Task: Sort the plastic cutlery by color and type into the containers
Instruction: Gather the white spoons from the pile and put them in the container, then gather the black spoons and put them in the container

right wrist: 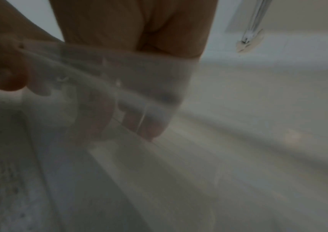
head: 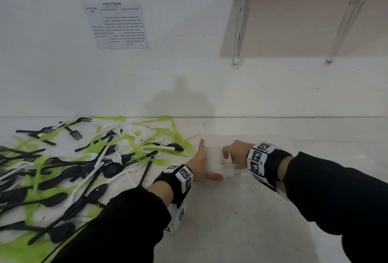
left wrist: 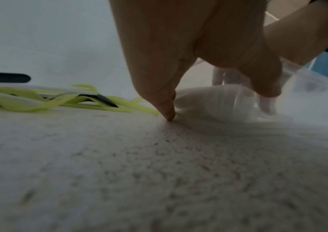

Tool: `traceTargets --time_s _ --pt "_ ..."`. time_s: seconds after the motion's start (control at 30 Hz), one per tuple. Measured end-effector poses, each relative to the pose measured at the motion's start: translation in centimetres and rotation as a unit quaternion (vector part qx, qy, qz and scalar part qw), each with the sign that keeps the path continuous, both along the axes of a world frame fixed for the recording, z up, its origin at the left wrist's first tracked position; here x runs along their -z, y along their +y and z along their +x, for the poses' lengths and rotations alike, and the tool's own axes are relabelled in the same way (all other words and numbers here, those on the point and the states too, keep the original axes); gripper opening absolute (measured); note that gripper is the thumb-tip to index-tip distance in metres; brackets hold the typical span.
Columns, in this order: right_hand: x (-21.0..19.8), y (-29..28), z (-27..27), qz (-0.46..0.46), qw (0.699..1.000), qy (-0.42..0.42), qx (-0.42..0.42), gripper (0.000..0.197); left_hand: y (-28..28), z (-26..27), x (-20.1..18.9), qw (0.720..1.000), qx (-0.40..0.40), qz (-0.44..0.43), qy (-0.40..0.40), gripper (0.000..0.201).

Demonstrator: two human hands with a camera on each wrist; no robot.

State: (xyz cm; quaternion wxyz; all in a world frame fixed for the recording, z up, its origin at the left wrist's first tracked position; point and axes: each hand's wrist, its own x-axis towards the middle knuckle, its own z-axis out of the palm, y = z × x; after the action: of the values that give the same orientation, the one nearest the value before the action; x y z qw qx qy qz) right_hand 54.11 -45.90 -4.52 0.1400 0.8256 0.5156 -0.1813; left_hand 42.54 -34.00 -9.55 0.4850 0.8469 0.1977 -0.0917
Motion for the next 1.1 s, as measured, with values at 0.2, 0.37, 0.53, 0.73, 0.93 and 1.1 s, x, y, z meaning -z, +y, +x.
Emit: traceTargets --time_s 0.2,0.37,0.53,0.73,0.93,1.1 --pt "-0.3 -1.5 1.7 -0.034 0.998 -0.016 0.052 0.077 -0.2 -0.4 -0.5 1.0 0.006 0.015 -0.001 0.127" --pt "0.7 -1.4 1.6 -0.048 0.996 -0.039 0.058 0.069 -0.5 -0.3 -0.9 0.999 -0.004 0.039 -0.022 0.135" --pt "1.5 -1.8 1.8 -0.023 0.997 -0.032 0.072 0.077 -0.5 -0.3 -0.5 0.998 0.004 0.055 -0.042 0.132" --pt "1.9 -1.5 1.8 -0.036 0.997 -0.038 0.053 0.073 -0.6 -0.5 -0.6 0.998 0.004 0.056 -0.042 0.128" --pt "2.4 -1.1 1.6 -0.041 0.997 -0.061 0.039 0.065 -0.8 -0.9 -0.9 0.997 -0.008 0.068 -0.031 0.129" --pt "2.3 -1.0 1.5 -0.046 0.995 -0.055 0.07 0.075 -0.8 -1.0 -0.9 0.996 -0.017 0.087 -0.027 0.131"
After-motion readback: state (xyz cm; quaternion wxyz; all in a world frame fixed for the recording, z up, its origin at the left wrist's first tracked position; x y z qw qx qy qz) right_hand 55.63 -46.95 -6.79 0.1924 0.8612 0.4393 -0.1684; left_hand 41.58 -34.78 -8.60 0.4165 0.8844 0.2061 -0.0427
